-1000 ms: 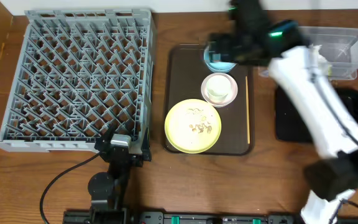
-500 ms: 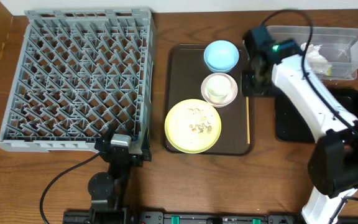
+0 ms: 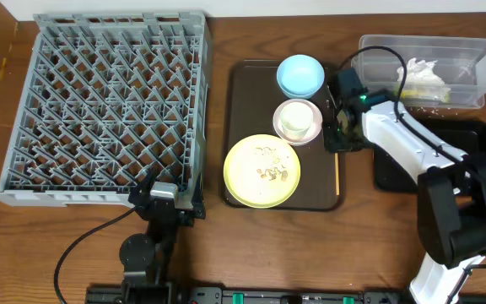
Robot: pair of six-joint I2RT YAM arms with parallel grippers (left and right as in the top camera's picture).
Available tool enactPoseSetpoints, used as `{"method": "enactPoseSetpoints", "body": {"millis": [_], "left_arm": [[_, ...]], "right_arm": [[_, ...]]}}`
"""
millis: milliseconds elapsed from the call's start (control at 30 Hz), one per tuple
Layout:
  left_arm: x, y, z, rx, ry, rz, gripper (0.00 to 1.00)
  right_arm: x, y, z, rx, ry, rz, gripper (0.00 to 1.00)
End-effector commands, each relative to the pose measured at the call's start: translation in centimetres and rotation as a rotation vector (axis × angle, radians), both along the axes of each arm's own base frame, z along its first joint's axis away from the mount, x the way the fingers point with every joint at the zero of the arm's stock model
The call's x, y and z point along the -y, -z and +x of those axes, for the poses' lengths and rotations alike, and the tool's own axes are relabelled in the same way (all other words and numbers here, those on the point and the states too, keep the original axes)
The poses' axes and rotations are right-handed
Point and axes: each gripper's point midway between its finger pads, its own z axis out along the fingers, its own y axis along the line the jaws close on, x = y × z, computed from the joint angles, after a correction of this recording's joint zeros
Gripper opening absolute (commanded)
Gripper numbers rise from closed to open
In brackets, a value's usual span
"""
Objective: Sort waste into correct bins and load items into the dishwasher
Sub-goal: 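Return the right gripper to the tray and grasp the second chopstick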
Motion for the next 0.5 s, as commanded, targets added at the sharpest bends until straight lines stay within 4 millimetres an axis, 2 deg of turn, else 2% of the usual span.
{"method": "enactPoseSetpoints", "body": {"millis": [0, 467], "left_arm": [[0.5, 1.5, -0.1, -0.04, 0.028, 0.006, 0.98], [0.5, 1.5, -0.1, -0.039, 0.028, 0.006, 0.98]], "right_arm": [[0.2, 1.2, -0.3, -0.005, -0.011, 0.002, 0.25], [0.4, 3.0, -0.7, 0.006, 0.044, 0.016, 0.22]]}}
